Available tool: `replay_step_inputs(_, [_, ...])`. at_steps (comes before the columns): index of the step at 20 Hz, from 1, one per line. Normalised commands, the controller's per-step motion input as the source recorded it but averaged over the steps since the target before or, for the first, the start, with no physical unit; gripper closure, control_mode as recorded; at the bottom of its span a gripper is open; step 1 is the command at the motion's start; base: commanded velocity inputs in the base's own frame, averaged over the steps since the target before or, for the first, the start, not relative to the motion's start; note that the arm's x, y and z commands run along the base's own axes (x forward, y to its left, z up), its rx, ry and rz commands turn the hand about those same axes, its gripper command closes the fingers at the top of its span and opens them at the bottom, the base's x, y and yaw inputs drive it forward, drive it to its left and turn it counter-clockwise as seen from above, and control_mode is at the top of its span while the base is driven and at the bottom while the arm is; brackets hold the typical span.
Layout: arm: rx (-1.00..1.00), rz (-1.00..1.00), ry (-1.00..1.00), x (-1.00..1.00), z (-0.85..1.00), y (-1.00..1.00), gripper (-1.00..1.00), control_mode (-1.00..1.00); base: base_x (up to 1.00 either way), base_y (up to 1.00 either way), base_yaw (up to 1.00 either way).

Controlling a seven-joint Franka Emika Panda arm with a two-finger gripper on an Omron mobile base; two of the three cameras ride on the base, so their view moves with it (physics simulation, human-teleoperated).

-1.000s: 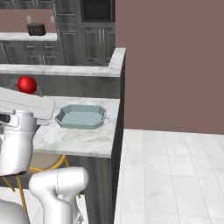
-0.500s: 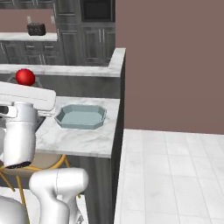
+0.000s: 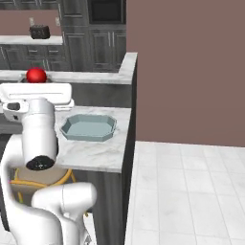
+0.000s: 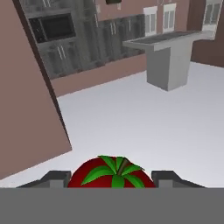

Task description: Place the cold items (lime and tomato) from the fridge in one tupperware on the dining counter. Place the warm items (hot dog and kebab skewer) in the stove area in another tupperware.

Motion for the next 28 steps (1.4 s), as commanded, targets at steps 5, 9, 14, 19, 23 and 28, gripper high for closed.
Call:
replay_step_inputs(5, [-0.50, -0.08, 0.49, -0.32, -0.20, -0.55, 1.00, -1.00, 0.00, 0.00, 0.00])
replay_step_inputs(9, [-0.73, -0.22, 0.64, -0.39, -0.29, -0.10, 1.00, -1.00, 0.00, 0.00, 0.00])
replay_step_inputs(14, [-0.74, -0.24, 0.67, -0.37, -0.25, -0.01, 1.00, -1.00, 0.00, 0.00, 0.00])
replay_step_inputs(19, [-0.49, -0.23, 0.77, -0.06, -0.14, 0.00, 1.00, -1.00, 0.00, 0.00, 0.00])
replay_step_inputs(23, [-0.43, -0.24, 0.98, 0.22, -0.23, 0.00, 1.00, -1.00, 0.00, 0.00, 0.00])
replay_step_inputs(28, [-0.14, -0.07, 0.32, 0.24, -0.73, -0.08, 1.00, -1.00, 0.00, 0.00, 0.00])
